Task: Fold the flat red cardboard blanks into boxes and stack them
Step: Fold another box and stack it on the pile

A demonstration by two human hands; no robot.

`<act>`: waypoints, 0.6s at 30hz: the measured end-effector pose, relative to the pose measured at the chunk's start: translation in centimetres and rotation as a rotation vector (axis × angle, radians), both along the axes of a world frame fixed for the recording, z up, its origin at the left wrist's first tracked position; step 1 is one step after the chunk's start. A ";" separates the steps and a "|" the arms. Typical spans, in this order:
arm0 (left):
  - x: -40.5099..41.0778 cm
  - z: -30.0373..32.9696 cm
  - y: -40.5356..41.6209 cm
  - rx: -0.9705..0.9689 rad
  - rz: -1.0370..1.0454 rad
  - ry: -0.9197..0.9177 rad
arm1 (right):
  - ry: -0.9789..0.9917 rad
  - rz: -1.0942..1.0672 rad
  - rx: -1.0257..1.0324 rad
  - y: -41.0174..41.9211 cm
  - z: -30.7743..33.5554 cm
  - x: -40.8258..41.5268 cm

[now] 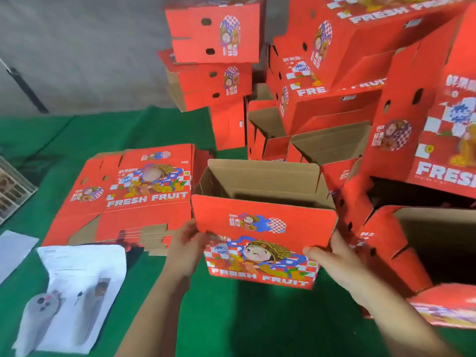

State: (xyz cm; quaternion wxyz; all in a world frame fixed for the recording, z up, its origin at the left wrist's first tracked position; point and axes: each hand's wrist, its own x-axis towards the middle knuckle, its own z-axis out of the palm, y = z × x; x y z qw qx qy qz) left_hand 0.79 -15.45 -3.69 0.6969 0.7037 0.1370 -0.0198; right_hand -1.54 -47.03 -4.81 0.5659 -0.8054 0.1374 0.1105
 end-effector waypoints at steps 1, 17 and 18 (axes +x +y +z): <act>-0.4 -0.1 0.2 -0.090 0.001 0.063 | 0.003 -0.001 -0.012 -0.2 -0.4 -0.6; -2.5 -2.2 -13.8 -0.225 -0.495 0.367 | -0.065 -0.858 -0.110 -3.9 -4.6 -9.1; -2.5 -2.1 -13.9 -0.224 -0.479 0.359 | -0.020 -0.890 -0.089 -2.8 -4.6 -9.0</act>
